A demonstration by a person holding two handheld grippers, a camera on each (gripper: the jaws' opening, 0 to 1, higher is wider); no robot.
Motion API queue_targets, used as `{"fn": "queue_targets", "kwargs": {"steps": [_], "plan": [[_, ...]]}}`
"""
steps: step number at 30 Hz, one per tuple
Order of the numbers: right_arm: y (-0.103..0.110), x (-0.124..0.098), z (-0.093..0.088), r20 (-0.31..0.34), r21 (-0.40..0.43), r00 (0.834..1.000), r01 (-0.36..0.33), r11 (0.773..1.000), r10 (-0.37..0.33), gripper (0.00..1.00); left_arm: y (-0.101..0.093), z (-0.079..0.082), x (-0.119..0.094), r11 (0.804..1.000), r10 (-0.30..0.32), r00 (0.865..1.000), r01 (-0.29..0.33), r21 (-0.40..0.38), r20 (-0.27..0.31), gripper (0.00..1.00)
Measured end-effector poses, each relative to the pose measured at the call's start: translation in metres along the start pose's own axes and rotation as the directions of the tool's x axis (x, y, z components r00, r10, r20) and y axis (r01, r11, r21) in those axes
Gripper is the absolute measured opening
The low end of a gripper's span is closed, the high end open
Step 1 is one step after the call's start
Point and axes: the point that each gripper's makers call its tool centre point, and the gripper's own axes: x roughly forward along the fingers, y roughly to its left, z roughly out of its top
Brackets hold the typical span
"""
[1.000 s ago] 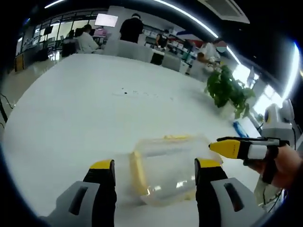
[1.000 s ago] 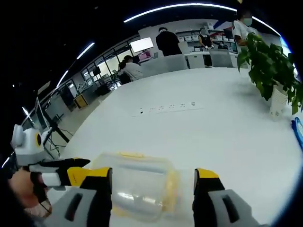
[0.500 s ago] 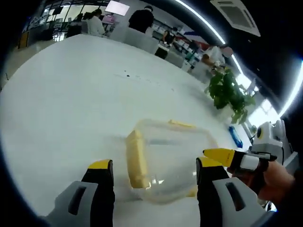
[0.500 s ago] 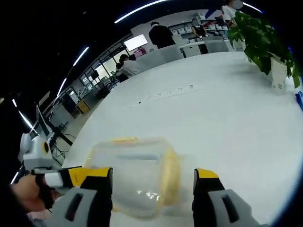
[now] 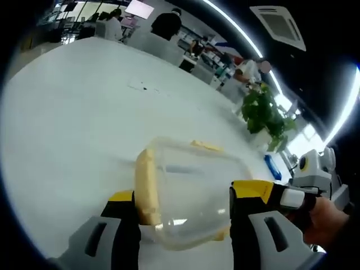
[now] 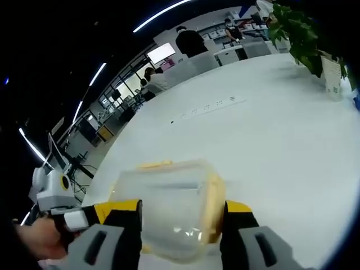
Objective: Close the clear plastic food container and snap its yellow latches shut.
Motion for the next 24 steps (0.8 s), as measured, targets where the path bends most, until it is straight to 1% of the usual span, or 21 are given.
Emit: {"fn": "queue_targets", "kwargs": {"steps": [2,3,4,5,6,11,16,18,21,22,23,24], "plan": [[0.0017,0.0007,-0.0019,0.016,0.036,1.000,-0.012,0.999,0.012,0.52,0.0015,0.0022,0.0001,1.000,0.000,1.000,0.000,-0.017,0.019,0.62],[0.0044,0.0005,-0.0037,0.003,-0.037,1.000,-0.005,0.999,0.005,0.52,0.0010,0.0021,-0.0002,1.000,0.004,0.999,-0.003,-0.023,0.032,0.61],[0.0056,0.0036,0.0019,0.043,-0.001,0.999,0.014,1.000,-0.014,0.53,0.0003,0.0006,-0.0012,1.000,0.007,0.999,-0.007,-0.017,0.036,0.61],[0.0061,0.0035,0.0019,0.043,-0.001,0.999,0.017,1.000,-0.016,0.53,0.0005,0.0004,-0.0015,1.000,0.007,0.999,-0.006,-0.025,0.044,0.60],[0.0047,0.0038,0.0026,0.048,0.002,0.999,0.016,1.000,-0.016,0.53,0.0014,0.0024,-0.0017,0.999,0.013,0.998,-0.010,-0.050,0.062,0.60],[0.0058,0.0006,0.0002,0.063,0.005,0.998,0.030,1.000,-0.030,0.53,0.0009,0.0023,-0.0014,0.999,0.009,0.997,-0.005,-0.053,0.076,0.59],[0.0063,-0.0014,-0.0023,0.080,0.013,0.996,0.041,0.999,-0.042,0.53,0.0003,0.0012,-0.0027,0.999,0.004,0.996,0.000,-0.039,0.092,0.59],[0.0059,-0.0015,-0.0021,0.089,0.009,0.995,0.041,0.999,-0.041,0.53,-0.0001,0.0011,-0.0033,1.000,0.011,0.995,-0.008,-0.030,0.103,0.59],[0.0063,-0.0024,-0.0021,0.089,0.001,0.996,0.026,1.000,-0.026,0.54,0.0011,0.0029,-0.0025,1.000,0.009,0.996,-0.007,-0.020,0.092,0.61],[0.0053,-0.0023,-0.0015,0.087,-0.001,0.996,0.025,1.000,-0.025,0.54,0.0010,0.0019,-0.0029,1.000,0.002,0.997,-0.002,-0.005,0.078,0.61],[0.0053,-0.0026,-0.0015,0.086,0.001,0.996,0.024,1.000,-0.024,0.54,0.0008,0.0013,-0.0038,0.999,-0.019,0.998,0.018,0.036,0.054,0.61],[0.0050,-0.0024,-0.0011,0.085,0.000,0.996,0.024,1.000,-0.024,0.55,0.0018,0.0025,-0.0044,0.999,-0.021,0.998,0.019,0.037,0.055,0.61]]}}
